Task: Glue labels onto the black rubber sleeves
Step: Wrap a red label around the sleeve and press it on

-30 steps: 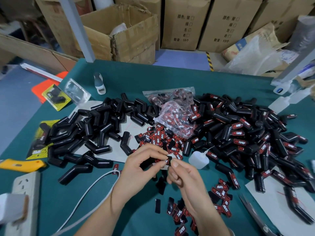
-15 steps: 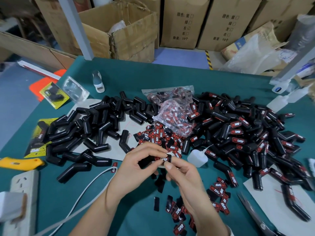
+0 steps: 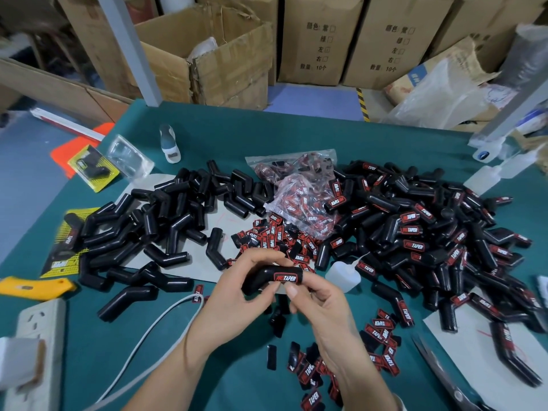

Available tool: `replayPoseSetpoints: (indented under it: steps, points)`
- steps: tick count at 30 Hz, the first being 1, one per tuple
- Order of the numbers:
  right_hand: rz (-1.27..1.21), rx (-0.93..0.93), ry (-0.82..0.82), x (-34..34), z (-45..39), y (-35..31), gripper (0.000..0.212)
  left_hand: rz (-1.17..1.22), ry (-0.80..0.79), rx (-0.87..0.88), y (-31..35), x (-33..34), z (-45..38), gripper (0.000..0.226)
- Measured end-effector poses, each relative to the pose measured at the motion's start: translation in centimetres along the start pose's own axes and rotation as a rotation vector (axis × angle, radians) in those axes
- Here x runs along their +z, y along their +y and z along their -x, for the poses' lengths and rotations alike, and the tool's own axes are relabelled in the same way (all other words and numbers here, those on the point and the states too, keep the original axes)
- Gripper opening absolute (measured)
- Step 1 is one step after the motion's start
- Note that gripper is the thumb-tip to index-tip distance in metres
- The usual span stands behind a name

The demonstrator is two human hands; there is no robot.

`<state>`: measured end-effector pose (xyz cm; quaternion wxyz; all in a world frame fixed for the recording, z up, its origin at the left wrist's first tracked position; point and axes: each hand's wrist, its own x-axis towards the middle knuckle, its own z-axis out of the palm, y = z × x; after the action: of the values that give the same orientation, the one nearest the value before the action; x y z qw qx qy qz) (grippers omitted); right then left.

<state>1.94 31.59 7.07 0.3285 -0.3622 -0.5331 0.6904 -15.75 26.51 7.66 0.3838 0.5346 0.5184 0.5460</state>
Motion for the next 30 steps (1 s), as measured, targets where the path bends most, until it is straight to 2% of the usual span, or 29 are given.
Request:
replayPoseSetpoints:
  steps: [3,8,12,19,23,26,30]
  points:
    - [-0.079,0.058,0.038,0.64,0.09,-0.21,0.030,-0.108,0.023,0.055,0.06,0.43,0.11,0.058]
    - [-0.185,0.116,0.078,1.11,0.27,-0.44,0.021,-0.205,0.024,0.106,-0.32,1.01,0.22,0.055]
    - [-0.204,0.118,0.077,1.07,0.29,-0.48,0.023,-0.218,0.031,0.105,-0.62,1.04,0.23,0.052]
    - [-0.202,0.109,0.079,0.96,0.13,-0.27,0.022,-0.247,0.033,0.121,-0.68,1.09,0.18,0.059]
    - [-0.203,0.102,0.064,0.90,0.15,-0.23,0.032,-0.236,0.033,0.103,-0.53,1.07,0.24,0.054]
    - [-0.202,0.089,0.052,0.79,0.21,-0.14,0.023,-0.220,0.041,0.103,-0.29,1.06,0.20,0.048]
    - [-0.176,0.103,0.069,0.88,0.19,-0.25,0.022,-0.221,0.045,0.087,-0.15,0.94,0.17,0.053]
